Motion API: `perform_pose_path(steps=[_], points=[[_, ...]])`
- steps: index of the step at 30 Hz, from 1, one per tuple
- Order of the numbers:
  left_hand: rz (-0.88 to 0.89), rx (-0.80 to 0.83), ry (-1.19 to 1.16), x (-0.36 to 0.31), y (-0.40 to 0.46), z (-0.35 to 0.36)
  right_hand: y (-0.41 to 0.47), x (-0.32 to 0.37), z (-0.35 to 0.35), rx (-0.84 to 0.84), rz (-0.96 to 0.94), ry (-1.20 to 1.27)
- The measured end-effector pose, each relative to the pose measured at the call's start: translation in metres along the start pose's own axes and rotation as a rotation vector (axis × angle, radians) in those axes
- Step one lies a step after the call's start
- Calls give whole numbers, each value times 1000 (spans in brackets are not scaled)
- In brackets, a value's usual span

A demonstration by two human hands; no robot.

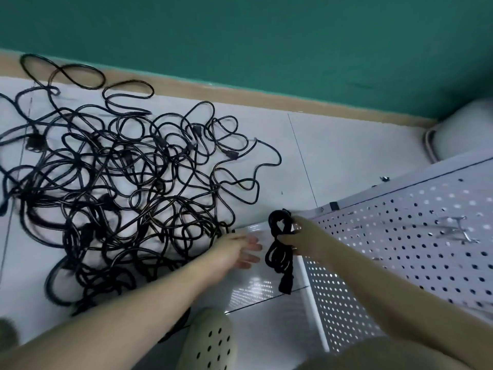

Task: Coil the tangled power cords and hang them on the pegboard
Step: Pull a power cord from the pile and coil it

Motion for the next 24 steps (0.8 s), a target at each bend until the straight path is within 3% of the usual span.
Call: perform_pose_path(steps=[4,11,24], points=[[-26,20,-18,5,9,14,2,0,-1,-41,-18,-1],[-21,-8,179,20,10,9,2,-23,37,-47,39,65],[-91,2,275,67,2,0,21,-59,84,-77,73,-100]])
Point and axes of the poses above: each hand's wrist, its own y-axis towards the middle knuckle, its own z-axis out of the palm, x = y × z, the point moved 7 cm from there along y, towards the middle knuckle, and after that the axes turned 1 degree about -x, right-handed, at the moved point
